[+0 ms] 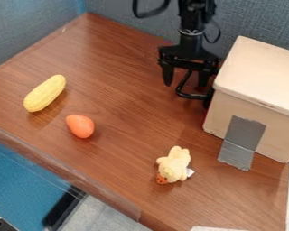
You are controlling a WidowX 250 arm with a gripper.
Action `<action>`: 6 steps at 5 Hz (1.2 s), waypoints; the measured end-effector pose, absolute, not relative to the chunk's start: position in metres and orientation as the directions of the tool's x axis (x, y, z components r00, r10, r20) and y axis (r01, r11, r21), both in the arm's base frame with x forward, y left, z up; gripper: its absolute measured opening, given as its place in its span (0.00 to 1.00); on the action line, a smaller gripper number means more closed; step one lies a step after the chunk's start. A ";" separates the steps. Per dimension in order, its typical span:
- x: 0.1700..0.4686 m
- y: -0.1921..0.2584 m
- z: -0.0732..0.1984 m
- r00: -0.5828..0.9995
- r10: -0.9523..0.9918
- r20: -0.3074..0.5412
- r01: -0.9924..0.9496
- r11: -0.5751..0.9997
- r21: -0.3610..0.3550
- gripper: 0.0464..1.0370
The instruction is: Opened the wooden drawer
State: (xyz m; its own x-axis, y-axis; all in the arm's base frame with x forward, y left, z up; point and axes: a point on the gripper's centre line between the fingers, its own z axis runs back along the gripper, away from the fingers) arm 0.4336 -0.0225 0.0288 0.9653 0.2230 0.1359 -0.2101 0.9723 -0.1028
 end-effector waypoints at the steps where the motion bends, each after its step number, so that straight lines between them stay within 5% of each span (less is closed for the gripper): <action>1: 0.442 -0.024 0.026 0.974 0.180 0.138 -0.166 0.980 -0.108 0.91; 3: 0.443 -0.015 0.028 0.979 0.152 0.135 -0.139 0.985 -0.099 0.31; 4: 0.439 -0.005 0.026 0.976 0.163 0.142 -0.148 0.983 -0.113 0.12; 6: 0.431 0.030 0.025 0.972 0.181 0.148 -0.166 0.980 -0.110 0.08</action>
